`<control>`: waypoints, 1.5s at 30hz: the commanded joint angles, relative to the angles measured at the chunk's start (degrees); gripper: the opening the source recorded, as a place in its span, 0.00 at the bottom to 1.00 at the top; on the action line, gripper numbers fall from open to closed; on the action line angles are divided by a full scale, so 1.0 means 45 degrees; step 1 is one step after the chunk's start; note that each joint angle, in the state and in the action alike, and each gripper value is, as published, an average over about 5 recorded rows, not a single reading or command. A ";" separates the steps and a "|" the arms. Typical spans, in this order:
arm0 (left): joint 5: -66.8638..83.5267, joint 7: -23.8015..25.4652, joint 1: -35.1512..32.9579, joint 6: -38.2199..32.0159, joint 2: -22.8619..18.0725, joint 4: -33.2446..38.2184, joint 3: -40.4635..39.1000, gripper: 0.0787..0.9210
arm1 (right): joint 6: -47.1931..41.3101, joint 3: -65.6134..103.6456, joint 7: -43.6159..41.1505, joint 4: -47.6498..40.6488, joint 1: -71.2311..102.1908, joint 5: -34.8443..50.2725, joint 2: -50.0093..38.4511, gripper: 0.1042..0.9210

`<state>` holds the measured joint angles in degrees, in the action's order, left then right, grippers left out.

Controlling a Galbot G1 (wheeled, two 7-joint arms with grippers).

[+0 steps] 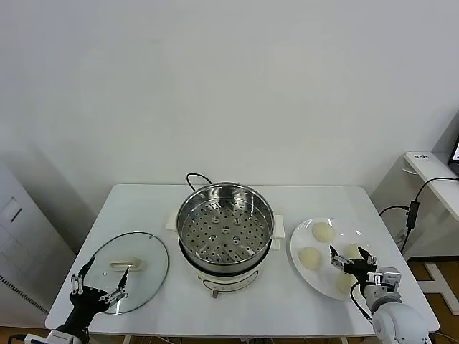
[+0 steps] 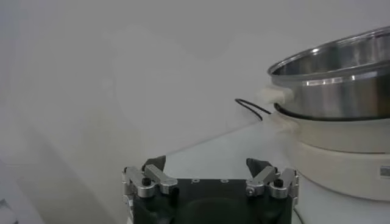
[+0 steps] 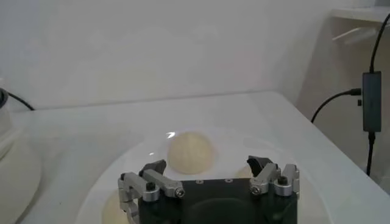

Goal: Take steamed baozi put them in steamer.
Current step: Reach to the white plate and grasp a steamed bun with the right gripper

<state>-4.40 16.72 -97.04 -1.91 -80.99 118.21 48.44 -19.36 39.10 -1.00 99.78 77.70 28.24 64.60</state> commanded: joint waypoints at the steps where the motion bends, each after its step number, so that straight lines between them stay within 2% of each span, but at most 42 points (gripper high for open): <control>1: -0.0019 0.0029 0.0015 -0.0033 -0.0076 -0.0066 -0.0044 0.88 | 0.0133 -0.0012 -0.0176 -0.0085 -0.0036 0.0223 -0.0333 0.88; 6: -0.0059 0.0024 0.0071 -0.0060 -0.0133 -0.0093 -0.0064 0.88 | 0.0327 -0.0022 -0.0529 -0.0217 -0.0070 0.0149 -0.0626 0.88; 9: -0.0057 0.0020 0.0079 -0.0075 -0.0116 -0.0082 -0.0072 0.88 | 0.0948 0.0036 -0.1733 -0.0497 -0.0132 -0.0355 -0.1411 0.88; 15: -0.0056 0.0015 0.0182 -0.0071 -0.0048 -0.0080 -0.0160 0.88 | 0.2588 0.0219 -0.6767 -0.2048 -0.1330 -0.2980 -0.4873 0.88; 19: -0.0044 -0.0005 0.0253 -0.0059 0.0014 -0.0083 -0.0127 0.88 | 0.3773 -0.0565 -1.0734 -0.3664 -0.3857 -0.5541 -0.7508 0.88; 23: -0.0028 -0.0029 0.0236 -0.0049 0.0004 -0.0017 -0.0064 0.88 | 0.4706 -0.3299 -1.4037 -0.4954 -0.7677 -0.7984 -0.8757 0.88; 26: -0.0029 -0.0040 0.0241 -0.0022 -0.0038 0.0043 -0.0042 0.88 | 0.4980 -0.6506 -1.5498 -0.5761 -1.0721 -0.8947 -0.9123 0.88; 30: -0.0058 -0.0058 0.0330 0.0053 -0.0131 0.0096 -0.0066 0.88 | 0.4991 -1.0633 -1.6380 -0.6647 -1.4478 -0.9728 -0.8888 0.88; 34: -0.0176 -0.0096 0.0503 0.0156 -0.0237 0.0139 -0.0196 0.88 | 0.4850 -1.2747 -1.6935 -0.7622 -1.6552 -1.0558 -0.7773 0.88; 45: -0.0235 -0.0166 0.0732 0.0451 -0.0095 0.0281 -0.0307 0.88 | 0.5032 -1.3879 -1.5906 -0.9807 -1.6405 -1.0923 -0.4598 0.88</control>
<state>-5.30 16.07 -94.12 -0.39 -81.68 119.37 47.26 1.43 -11.52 -69.06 64.23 13.52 -15.76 37.29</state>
